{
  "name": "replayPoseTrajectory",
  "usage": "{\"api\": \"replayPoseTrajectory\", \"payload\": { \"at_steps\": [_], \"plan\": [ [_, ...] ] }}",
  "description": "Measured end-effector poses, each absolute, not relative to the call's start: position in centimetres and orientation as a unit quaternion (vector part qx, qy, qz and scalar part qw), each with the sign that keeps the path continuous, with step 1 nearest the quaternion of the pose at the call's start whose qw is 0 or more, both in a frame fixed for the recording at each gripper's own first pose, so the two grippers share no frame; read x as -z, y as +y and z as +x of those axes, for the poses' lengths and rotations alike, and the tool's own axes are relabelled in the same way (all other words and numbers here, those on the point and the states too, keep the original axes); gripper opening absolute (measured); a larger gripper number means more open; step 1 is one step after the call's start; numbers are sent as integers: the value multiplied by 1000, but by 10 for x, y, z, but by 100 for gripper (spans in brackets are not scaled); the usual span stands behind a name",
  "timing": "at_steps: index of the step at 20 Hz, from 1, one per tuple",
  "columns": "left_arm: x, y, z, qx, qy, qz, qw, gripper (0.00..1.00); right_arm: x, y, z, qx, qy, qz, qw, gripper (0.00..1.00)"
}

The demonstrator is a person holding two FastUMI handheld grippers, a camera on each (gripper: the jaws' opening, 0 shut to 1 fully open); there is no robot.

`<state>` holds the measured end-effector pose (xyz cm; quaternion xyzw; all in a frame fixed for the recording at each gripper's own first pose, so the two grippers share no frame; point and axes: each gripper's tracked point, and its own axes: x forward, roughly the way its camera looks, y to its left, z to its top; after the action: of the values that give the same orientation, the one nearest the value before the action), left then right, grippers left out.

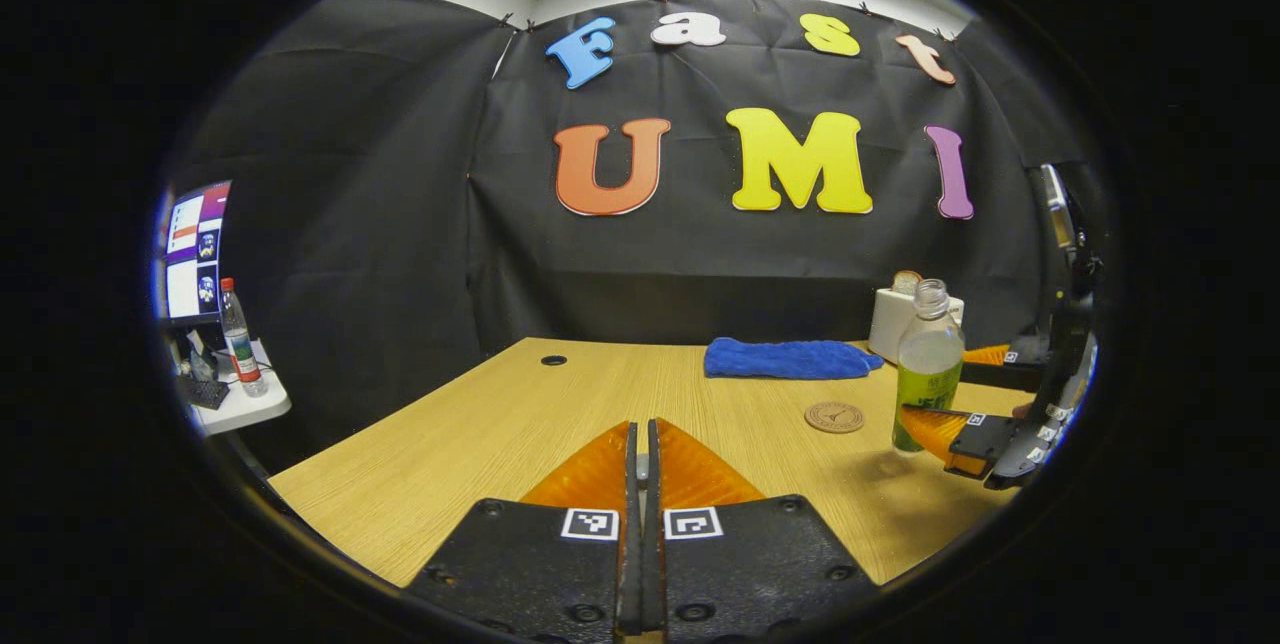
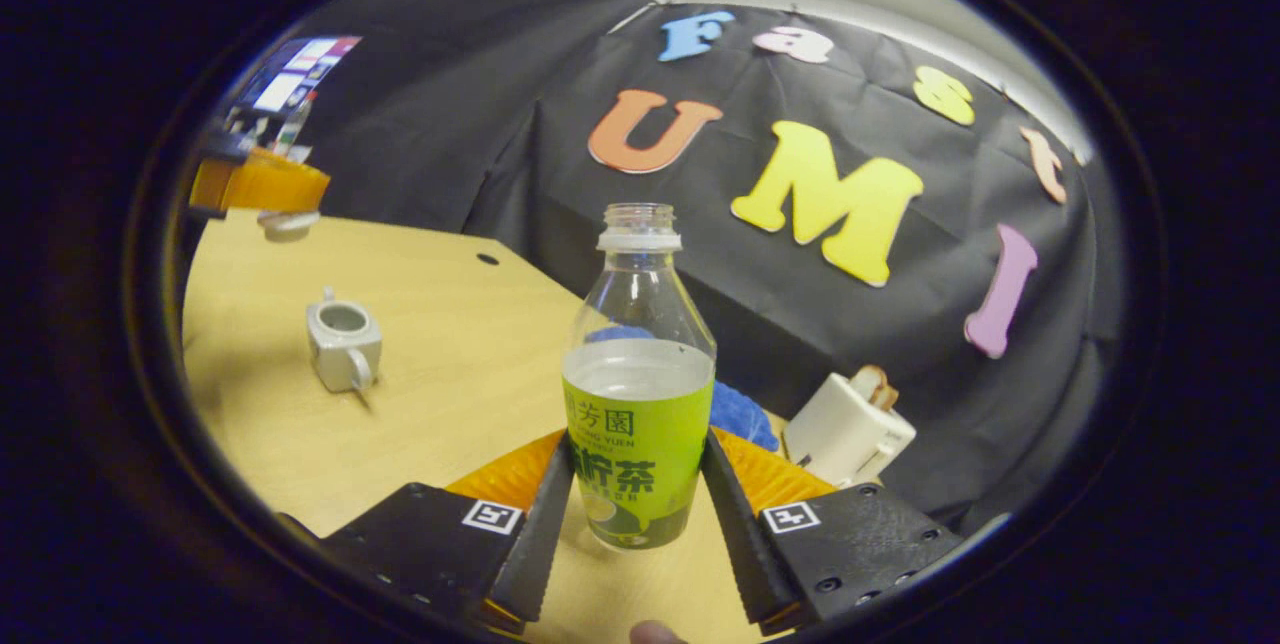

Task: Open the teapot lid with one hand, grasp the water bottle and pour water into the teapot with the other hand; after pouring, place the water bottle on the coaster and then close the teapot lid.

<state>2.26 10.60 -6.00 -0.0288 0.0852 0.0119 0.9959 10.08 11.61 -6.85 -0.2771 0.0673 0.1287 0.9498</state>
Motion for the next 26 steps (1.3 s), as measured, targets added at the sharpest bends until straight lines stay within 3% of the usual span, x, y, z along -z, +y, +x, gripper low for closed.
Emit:
{"api": "replayPoseTrajectory", "payload": {
  "at_steps": [8, 26],
  "plan": [
    [81, 130, 20, -1, 104, -23, 994, 3, 77, 182, 120, -166, 3, -510, 844, 72],
    [88, 168, 13, -19, 99, -27, 995, 3, 62, 236, 126, -151, -148, -755, 621, 72]
  ]
}}
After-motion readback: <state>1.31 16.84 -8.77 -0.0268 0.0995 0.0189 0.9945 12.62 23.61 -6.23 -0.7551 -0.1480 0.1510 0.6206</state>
